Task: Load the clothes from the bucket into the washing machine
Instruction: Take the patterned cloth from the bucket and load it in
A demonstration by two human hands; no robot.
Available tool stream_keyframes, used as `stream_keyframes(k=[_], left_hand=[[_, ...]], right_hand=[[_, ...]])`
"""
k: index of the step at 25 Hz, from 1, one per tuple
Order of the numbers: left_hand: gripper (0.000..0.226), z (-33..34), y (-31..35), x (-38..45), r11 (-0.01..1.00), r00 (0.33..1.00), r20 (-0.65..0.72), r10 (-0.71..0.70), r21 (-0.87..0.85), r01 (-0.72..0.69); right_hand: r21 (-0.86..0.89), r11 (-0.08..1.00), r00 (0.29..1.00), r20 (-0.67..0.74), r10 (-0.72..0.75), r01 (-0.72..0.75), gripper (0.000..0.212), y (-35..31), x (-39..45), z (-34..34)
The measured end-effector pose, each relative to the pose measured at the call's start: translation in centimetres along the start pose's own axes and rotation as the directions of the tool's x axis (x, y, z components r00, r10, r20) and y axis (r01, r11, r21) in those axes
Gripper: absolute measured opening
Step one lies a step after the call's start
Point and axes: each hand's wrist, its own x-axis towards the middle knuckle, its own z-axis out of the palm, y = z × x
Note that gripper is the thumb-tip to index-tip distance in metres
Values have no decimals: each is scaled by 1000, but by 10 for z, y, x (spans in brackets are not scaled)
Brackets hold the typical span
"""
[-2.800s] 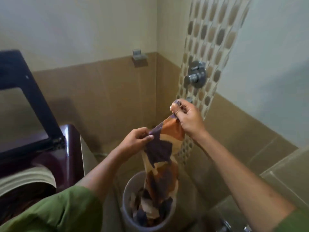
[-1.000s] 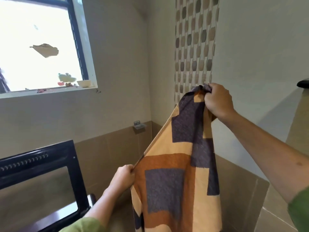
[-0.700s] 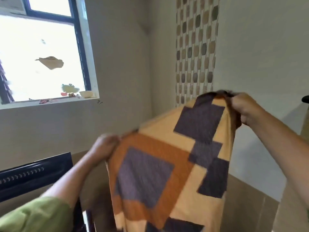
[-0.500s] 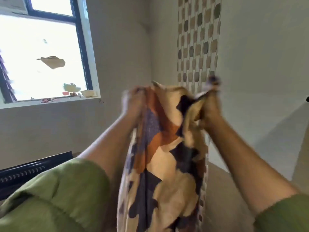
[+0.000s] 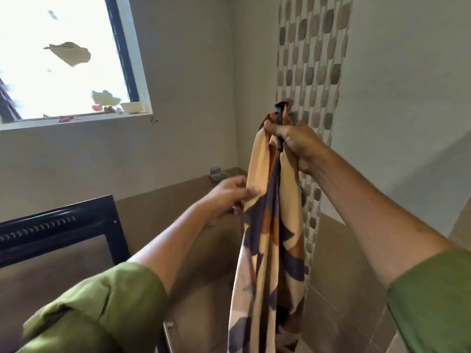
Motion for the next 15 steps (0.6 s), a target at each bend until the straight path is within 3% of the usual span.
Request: stream_keyframes(k=[3,6,8,12,15], left_hand=[[26,26,-52,-1,959,997,5,-72,276,68],[14,55,-102,1,917,962,-261,-84,357,177],[19,64,-129,0,889,912,-404,-77,386,246],[15,45,-151,-2,880,843,-512,-168,307,362],[19,-8,-117,-2,946,716,-689,-113,145,289]], right_hand=[[92,995,998,-44,-35,39,16,-3,1,-4],[131,989,997,-48,-63,69,18,-2,-1,-6],[162,982,994,-68,-86,96,18,-2,-1,-13],[154,978,961,-261,-94,138,12,4,4,-46],[119,979,894,-438,-97,165,10,19,9,-83]])
